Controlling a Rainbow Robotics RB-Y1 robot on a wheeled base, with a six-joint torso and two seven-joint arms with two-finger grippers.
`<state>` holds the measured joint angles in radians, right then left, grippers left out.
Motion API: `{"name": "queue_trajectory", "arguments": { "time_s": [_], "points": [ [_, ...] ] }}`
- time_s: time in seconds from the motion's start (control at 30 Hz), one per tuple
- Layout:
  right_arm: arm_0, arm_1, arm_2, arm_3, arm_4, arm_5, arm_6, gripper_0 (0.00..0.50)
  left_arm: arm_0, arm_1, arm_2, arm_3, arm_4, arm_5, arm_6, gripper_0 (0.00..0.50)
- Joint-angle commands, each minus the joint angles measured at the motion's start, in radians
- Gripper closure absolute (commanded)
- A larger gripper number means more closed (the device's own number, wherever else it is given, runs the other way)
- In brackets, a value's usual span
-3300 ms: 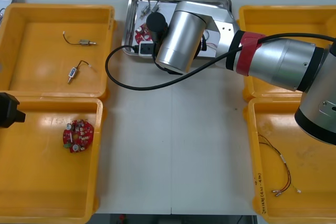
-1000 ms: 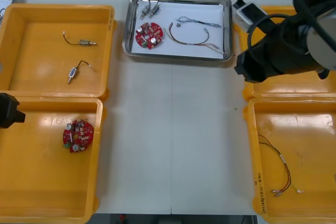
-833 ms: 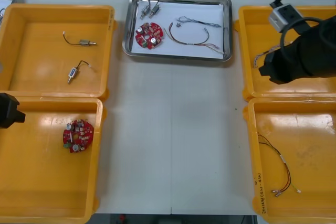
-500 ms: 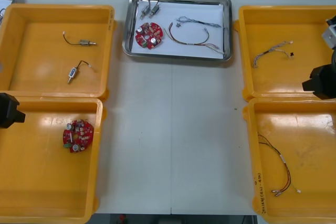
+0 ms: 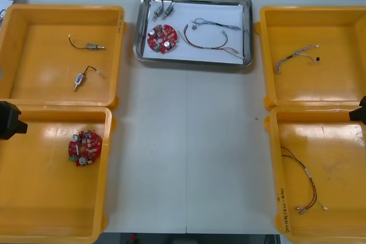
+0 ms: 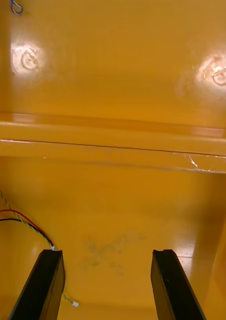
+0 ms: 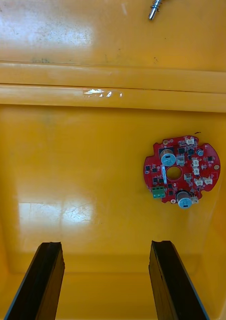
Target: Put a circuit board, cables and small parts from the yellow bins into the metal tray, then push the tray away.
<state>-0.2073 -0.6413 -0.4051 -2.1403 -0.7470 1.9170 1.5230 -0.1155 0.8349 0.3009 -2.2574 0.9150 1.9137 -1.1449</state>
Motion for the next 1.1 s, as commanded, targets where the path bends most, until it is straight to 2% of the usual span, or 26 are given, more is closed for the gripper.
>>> {"name": "queue_trajectory", "arguments": {
  "time_s": [0.03, 0.4, 0.63, 1.1],
  "points": [
    [0.014, -0.027, -0.038, 0.023, -0.003, 0.003, -0.027, 0.0, 0.016, 0.043, 0.03, -0.028, 0.007, 0.006, -0.082, 0.0],
    [0.022, -0.027, -0.058, 0.042, 0.015, 0.003, -0.049, 0.0, 0.016, 0.043, 0.03, -0.028, 0.007, 0.006, -0.082, 0.0],
    [0.068, -0.027, -0.075, -0.015, 0.011, 0.003, -0.052, 0.0, 0.016, 0.043, 0.03, -0.028, 0.007, 0.006, -0.082, 0.0],
    [0.08, -0.027, -0.097, -0.044, 0.005, 0.003, -0.056, 0.0, 0.016, 0.043, 0.03, -0.028, 0.007, 0.006, -0.082, 0.0]
  ]
}}
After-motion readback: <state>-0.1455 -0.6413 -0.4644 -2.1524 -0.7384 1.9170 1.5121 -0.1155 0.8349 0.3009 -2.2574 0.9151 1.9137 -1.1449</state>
